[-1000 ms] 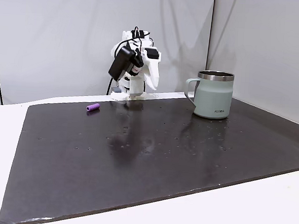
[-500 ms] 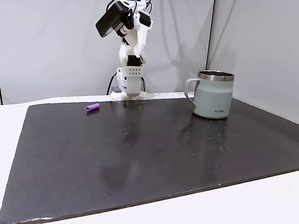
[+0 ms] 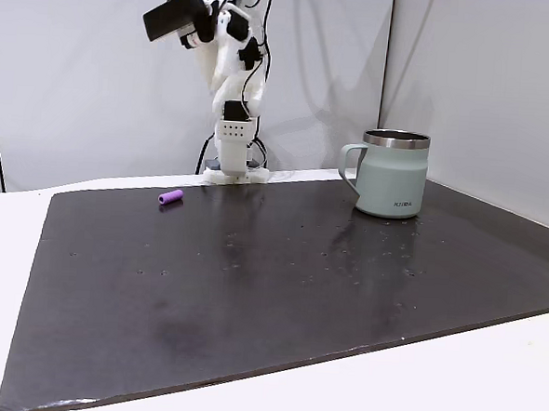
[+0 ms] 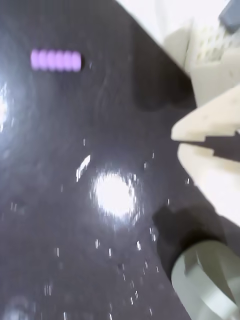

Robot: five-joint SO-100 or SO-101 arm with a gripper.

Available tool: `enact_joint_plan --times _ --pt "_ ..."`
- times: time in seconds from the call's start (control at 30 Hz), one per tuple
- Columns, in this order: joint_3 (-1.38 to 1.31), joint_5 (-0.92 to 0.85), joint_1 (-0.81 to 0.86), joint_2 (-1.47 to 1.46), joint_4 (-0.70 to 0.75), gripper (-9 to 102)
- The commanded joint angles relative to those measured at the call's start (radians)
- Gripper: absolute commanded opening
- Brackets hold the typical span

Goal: Grasp a pengrip and put it in the cup.

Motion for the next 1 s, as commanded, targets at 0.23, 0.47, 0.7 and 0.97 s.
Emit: enact_joint_plan --times 0.23,0.47,0.7,0.97 --pt "-0.054 -0.201 0.236 -0.301 -0.087 15" --pt "0.017 -0.288 0.318 -0.402 -0.199 23" --pt "0.12 -0.298 0.342 -0.499 -0.371 23" --pt "0.267 -0.33 0.356 -0.549 -0.522 23"
